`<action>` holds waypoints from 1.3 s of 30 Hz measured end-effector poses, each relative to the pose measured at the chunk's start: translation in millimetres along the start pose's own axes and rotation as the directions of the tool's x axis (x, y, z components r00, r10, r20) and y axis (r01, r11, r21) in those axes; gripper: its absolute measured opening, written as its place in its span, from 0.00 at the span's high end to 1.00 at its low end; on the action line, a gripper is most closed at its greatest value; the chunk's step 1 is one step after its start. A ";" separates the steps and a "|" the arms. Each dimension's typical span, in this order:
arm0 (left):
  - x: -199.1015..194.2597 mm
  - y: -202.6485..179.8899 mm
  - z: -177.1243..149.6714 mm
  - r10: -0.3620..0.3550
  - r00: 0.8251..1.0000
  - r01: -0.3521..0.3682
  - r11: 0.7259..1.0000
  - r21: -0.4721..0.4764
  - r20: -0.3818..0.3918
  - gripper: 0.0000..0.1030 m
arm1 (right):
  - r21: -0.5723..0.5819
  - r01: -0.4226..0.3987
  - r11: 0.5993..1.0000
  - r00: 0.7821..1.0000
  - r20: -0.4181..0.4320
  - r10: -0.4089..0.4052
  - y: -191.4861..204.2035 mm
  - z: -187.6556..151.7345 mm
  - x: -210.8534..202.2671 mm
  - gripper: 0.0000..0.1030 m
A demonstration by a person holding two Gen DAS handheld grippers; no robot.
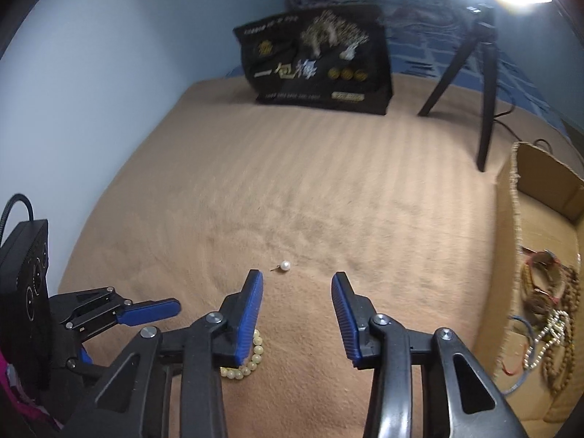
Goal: Organize jewelry
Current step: 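Move the left tool to the cream bead bracelet while the right tool moves to the second pearl earring, then grasp the cream bead bracelet with the left tool while the right tool grasps the second pearl earring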
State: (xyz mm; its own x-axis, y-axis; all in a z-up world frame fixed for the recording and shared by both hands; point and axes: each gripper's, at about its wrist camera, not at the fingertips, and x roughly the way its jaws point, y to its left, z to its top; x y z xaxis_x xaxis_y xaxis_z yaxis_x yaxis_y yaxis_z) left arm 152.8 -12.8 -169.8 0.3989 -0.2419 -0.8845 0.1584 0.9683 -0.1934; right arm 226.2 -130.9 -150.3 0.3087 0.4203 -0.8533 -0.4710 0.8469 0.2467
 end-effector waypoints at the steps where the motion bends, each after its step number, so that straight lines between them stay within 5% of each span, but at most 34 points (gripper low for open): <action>1: 2.3 0.5 0.9 -0.002 1.000 0.002 1.000 -0.004 -0.005 0.60 | -0.005 -0.001 1.000 1.000 -0.007 0.001 1.1 0.3 3.5 0.64; 12: 20.5 7.2 5.7 -0.002 1.000 0.001 0.999 -0.033 -0.027 0.64 | -0.060 -0.016 0.998 0.999 -0.040 0.014 9.8 4.5 36.6 0.69; 26: 28.8 13.3 12.3 0.015 0.999 -0.017 0.999 -0.036 -0.035 0.90 | -0.153 0.055 0.987 0.996 -0.056 -0.064 17.7 6.6 62.2 0.74; 32: 28.9 16.4 12.5 0.007 0.999 -0.009 0.999 -0.044 -0.033 0.92 | -0.167 0.065 0.984 0.996 -0.056 -0.075 19.3 7.5 67.5 0.85; 39: 26.6 18.8 11.4 -0.002 1.000 0.000 0.998 -0.059 -0.028 0.92 | -0.173 0.071 0.982 0.996 -0.046 -0.080 19.7 7.2 66.5 0.86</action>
State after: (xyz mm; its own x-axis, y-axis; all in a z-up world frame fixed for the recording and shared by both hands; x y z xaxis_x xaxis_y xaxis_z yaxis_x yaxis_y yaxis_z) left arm 176.7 -1.8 -192.1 0.3733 -0.2420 -0.8956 0.1052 0.9702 -0.2184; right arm 243.4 -83.9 -198.8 0.3067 0.3356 -0.8907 -0.5839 0.8054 0.1024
